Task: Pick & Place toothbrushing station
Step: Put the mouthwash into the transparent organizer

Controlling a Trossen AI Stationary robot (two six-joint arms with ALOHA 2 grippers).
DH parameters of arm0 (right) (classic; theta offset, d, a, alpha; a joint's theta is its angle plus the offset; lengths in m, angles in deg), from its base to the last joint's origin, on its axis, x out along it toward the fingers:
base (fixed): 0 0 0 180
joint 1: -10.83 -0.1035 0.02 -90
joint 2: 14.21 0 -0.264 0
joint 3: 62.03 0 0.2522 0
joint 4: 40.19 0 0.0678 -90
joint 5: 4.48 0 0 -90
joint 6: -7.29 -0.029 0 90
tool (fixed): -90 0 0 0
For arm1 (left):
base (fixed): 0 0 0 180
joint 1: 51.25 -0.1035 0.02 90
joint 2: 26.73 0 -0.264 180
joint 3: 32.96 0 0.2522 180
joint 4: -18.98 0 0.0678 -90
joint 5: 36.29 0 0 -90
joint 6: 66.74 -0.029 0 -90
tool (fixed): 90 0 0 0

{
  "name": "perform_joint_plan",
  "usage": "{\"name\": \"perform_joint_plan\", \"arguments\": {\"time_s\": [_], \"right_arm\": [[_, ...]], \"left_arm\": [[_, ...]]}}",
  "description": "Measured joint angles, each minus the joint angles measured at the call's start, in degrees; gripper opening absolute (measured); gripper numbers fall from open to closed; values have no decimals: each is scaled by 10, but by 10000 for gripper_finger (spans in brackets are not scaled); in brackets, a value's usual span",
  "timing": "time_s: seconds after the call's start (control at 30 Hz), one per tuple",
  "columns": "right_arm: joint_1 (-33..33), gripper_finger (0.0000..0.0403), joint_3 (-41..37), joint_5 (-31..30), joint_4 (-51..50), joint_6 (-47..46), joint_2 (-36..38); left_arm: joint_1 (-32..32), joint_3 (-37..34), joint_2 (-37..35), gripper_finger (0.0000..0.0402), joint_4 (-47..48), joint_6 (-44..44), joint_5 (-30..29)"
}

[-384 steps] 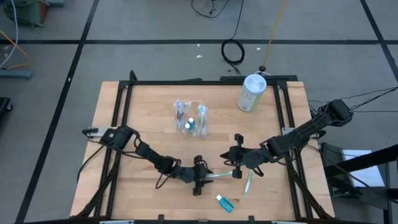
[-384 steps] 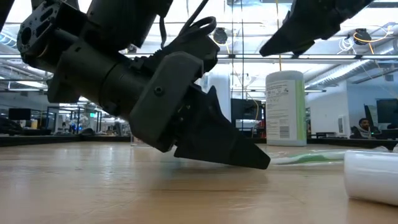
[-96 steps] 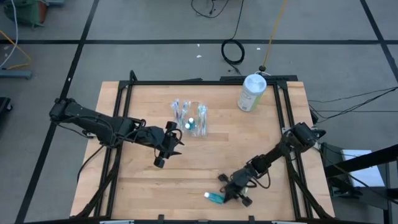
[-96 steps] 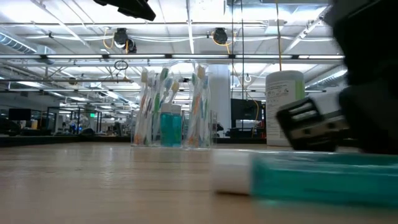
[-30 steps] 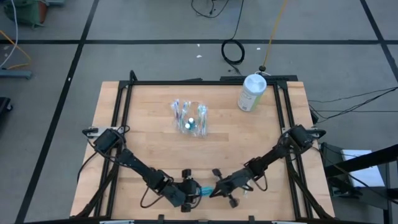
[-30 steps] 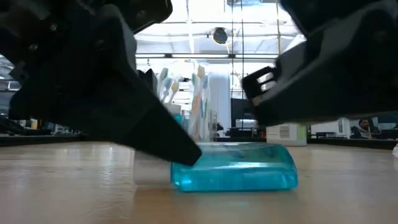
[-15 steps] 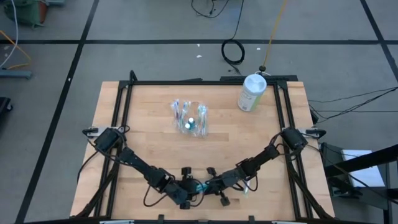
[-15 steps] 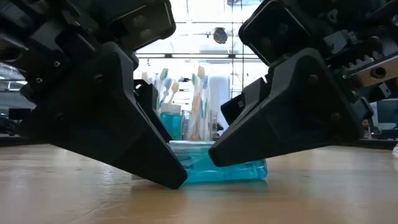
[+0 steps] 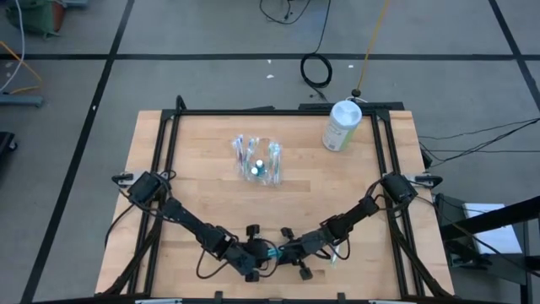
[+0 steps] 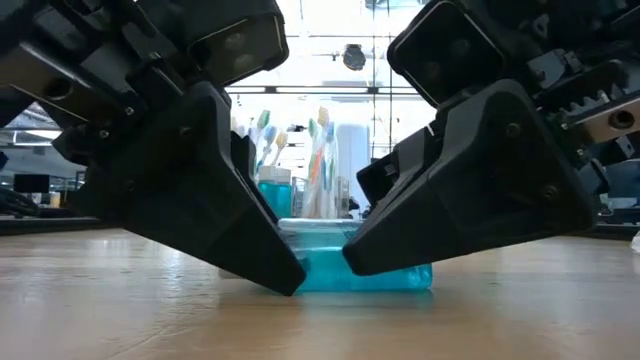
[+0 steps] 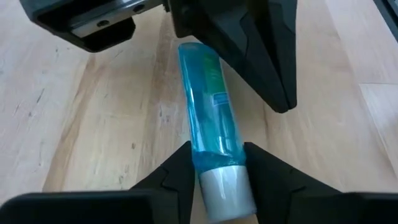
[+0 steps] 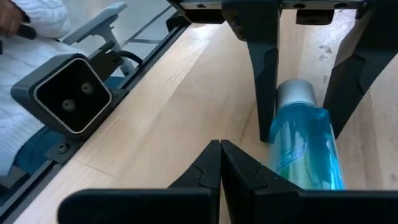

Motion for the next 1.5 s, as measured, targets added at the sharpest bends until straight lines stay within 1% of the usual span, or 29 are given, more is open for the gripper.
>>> {"name": "perform_joint_plan", "arguments": {"time_s": [0.07, 0.13, 0.27, 0.4, 0.57, 0.63, 0.7, 0.8, 0.87, 1.0, 1.07, 1.13, 1.23, 1.4, 1.5], "right_arm": [[0, 0, 0, -4, 0, 1, 0], [2, 0, 0, -8, 0, 2, 0], [1, 0, 0, -6, -1, 9, 0], [1, 0, 0, -3, -2, 14, 0], [11, 0, -1, -2, -22, 19, 11], [18, 0, 0, -2, -25, 20, 13], [26, 0, 0, 2, -33, 20, 13], [41, 0, -1, 26, -48, 16, 20], [52, 0, 0, 35, -48, 8, 21], [71, 0, 0, 69, -56, -4, 21], [80, 0, 0, 81, -55, -7, 21], [87, 0, 0, 97, -57, -12, 21], [97, 0, 0, 118, -56, -20, 21], [105, 0, 0, 118, -56, -37, 21], [105, 0, 0, 118, -56, -47, 21]], "left_arm": [[-4, 0, -8, 123, 11, -6, 3], [-8, -1, -25, 126, 42, -5, 5], [-15, -2, -80, 116, 141, -9, 2], [-18, -2, -140, 107, 253, -45, -17], [-11, -1, -209, 109, 368, -139, -74], [-10, -1, -227, 109, 396, -179, -107], [-10, -1, -244, 109, 422, -236, -143], [-17, -1, -258, 110, 442, -347, -209], [-24, -1, -261, 110, 445, -436, -256], [-45, -1, -261, 110, 446, -634, -371], [-59, -1, -261, 110, 446, -740, -404], [-76, -1, -261, 110, 445, -825, -423], [-104, -1, -261, 110, 441, -926, -440], [-153, -1, -261, 111, 441, -1107, -434], [-174, -1, -261, 111, 441, -1197, -423]]}}
